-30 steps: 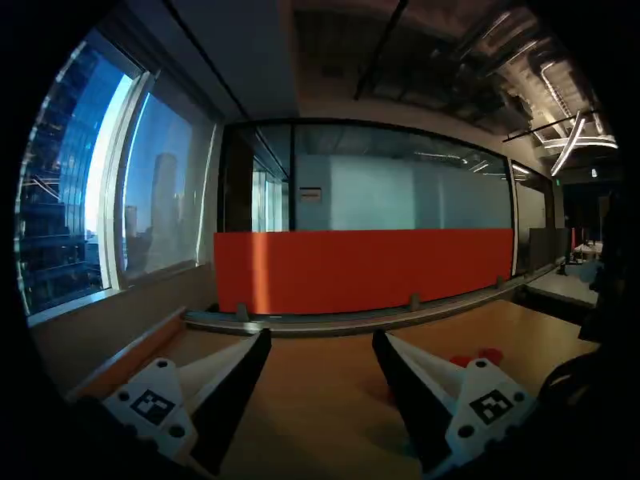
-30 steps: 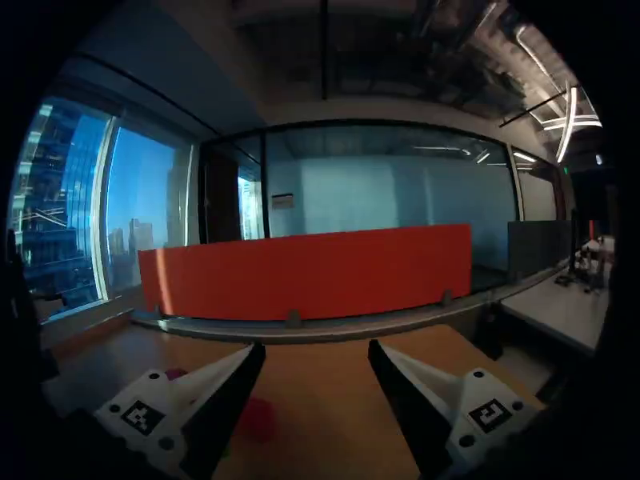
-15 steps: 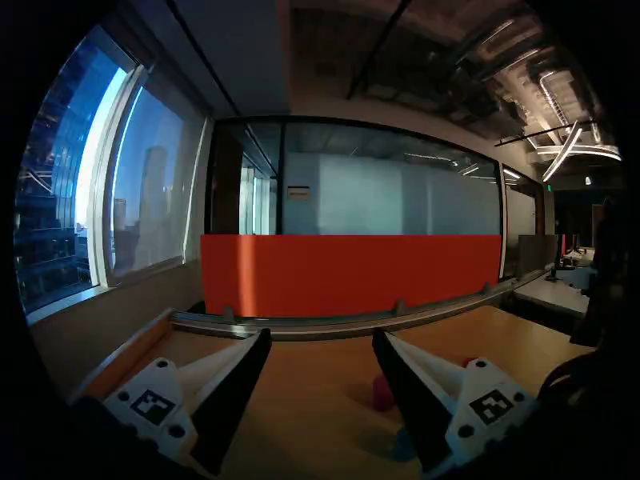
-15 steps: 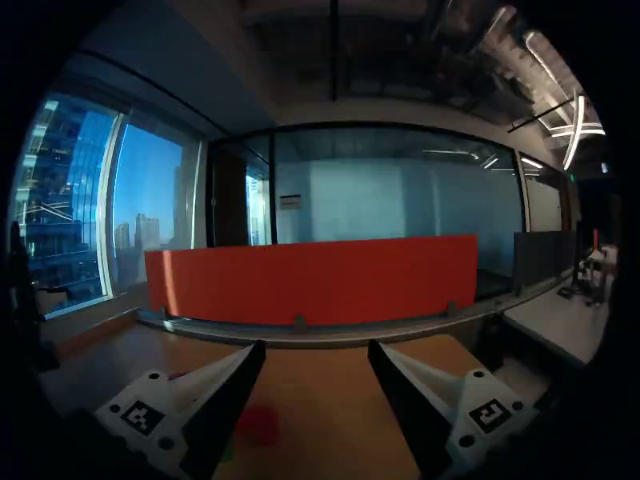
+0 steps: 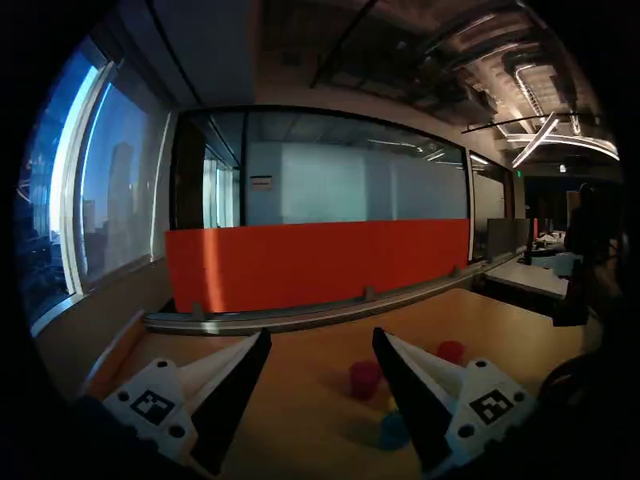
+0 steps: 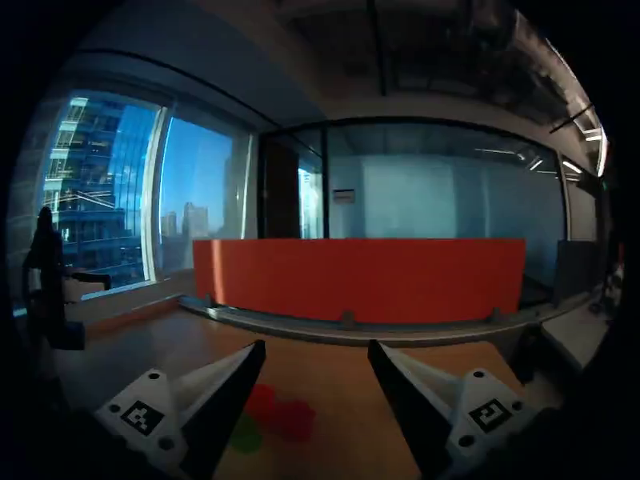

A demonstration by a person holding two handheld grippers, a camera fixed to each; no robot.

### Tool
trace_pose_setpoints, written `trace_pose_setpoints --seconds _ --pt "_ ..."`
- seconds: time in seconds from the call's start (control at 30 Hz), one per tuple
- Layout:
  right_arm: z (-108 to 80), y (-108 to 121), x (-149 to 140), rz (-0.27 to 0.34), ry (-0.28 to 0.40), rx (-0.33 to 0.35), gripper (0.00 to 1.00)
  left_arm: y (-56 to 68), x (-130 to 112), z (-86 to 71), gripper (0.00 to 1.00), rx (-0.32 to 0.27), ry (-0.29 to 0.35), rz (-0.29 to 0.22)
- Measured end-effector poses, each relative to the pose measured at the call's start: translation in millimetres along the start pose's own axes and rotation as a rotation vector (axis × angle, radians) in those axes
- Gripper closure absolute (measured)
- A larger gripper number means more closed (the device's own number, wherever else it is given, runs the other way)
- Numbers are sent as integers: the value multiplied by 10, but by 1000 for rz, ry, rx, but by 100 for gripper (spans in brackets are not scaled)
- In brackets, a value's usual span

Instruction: Pour water

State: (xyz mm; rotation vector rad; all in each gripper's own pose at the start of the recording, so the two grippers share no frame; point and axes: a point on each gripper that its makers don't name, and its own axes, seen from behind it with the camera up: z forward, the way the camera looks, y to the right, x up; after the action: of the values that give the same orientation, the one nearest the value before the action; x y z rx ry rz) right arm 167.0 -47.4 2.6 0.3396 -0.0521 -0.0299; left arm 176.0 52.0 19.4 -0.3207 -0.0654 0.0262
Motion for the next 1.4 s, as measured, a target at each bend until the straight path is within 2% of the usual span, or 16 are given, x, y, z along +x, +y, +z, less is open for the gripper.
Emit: trace_pose_setpoints --seconds 0.17,0.27,0.77,1.03,1.2,1.4 --pt "43 -223 18 -36 -2 96 1 160 -32 55 6 -95 -16 -13" --pt "63 -299 5 -45 -9 134 1 218 -53 73 6 -132 -23 -14" --pt "98 -581 14 -45 -38 242 1 385 -45 106 6 -226 -22 -25" --pt "85 -740 -131 -105 -108 319 0 528 -169 61 6 -289 -61 31" --pt "81 -806 -199 -108 -154 368 0 604 -294 48 6 -320 -94 66" --pt "90 -839 -285 -118 -193 397 0 696 -416 47 6 -356 -121 88"
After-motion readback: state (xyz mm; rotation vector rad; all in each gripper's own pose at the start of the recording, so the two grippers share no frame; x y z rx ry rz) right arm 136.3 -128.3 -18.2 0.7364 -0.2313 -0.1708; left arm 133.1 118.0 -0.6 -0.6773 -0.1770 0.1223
